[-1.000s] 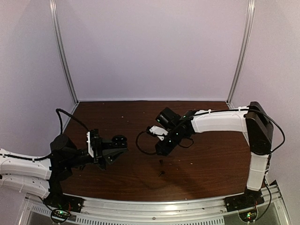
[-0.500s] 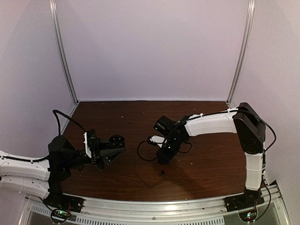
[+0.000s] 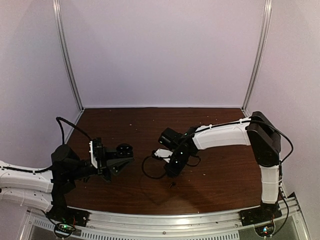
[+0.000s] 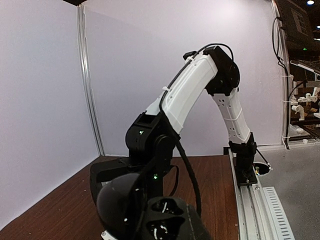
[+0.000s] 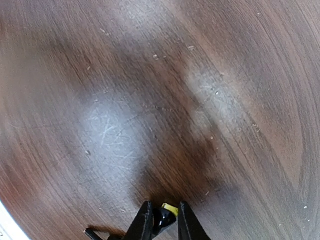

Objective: Insert the wireless bluetooth earbuds into the charging case
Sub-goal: Pick up the left earbud from the center of the board.

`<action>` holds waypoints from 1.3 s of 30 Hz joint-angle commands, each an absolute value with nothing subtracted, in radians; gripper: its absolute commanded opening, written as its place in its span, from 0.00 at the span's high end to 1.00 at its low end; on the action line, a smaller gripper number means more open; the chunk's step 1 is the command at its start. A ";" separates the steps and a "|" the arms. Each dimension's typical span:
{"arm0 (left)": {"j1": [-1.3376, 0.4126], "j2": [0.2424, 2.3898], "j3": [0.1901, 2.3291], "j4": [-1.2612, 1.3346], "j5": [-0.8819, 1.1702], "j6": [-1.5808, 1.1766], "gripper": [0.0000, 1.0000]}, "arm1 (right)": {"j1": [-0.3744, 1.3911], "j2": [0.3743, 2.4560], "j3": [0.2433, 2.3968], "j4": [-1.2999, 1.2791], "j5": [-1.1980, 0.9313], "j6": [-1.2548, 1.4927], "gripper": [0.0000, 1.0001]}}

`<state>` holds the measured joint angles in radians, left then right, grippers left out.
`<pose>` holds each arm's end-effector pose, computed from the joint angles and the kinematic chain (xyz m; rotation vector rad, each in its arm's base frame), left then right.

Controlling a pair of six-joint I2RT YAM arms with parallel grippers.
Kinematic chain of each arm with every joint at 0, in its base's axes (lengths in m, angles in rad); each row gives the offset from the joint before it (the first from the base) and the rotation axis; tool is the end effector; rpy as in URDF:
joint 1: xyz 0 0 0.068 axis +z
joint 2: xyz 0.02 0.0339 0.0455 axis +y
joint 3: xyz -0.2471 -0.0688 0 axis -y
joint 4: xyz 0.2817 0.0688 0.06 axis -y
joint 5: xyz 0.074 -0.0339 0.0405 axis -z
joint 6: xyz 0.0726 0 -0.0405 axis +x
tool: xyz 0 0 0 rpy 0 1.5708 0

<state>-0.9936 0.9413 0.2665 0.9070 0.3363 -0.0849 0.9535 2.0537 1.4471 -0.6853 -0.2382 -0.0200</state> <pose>0.1276 -0.2399 0.2169 0.8920 1.1359 -1.1223 0.2408 0.3689 0.0821 -1.4275 2.5912 0.5029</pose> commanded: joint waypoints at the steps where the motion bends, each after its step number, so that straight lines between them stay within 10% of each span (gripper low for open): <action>1: -0.986 0.934 0.262 0.944 0.332 -0.089 0.85 | 0.991 2.073 1.411 -0.762 -0.147 -0.032 0.82; 11: -0.986 0.940 0.268 0.940 0.338 -0.086 0.85 | 1.058 2.026 1.364 -0.838 -0.058 -0.073 0.83; 18: -0.986 0.949 0.272 0.942 0.342 -0.086 0.85 | 1.059 2.025 1.385 -0.877 -0.037 -0.041 0.66; 39: -0.986 0.938 0.270 0.931 0.345 -0.081 0.85 | 1.053 2.120 1.486 -0.932 -0.076 -0.029 0.74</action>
<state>-0.9936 0.9440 0.2665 0.9062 0.3370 -0.0845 1.0580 2.0598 1.4830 -0.9115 -0.0799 -0.0273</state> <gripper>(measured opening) 0.207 0.257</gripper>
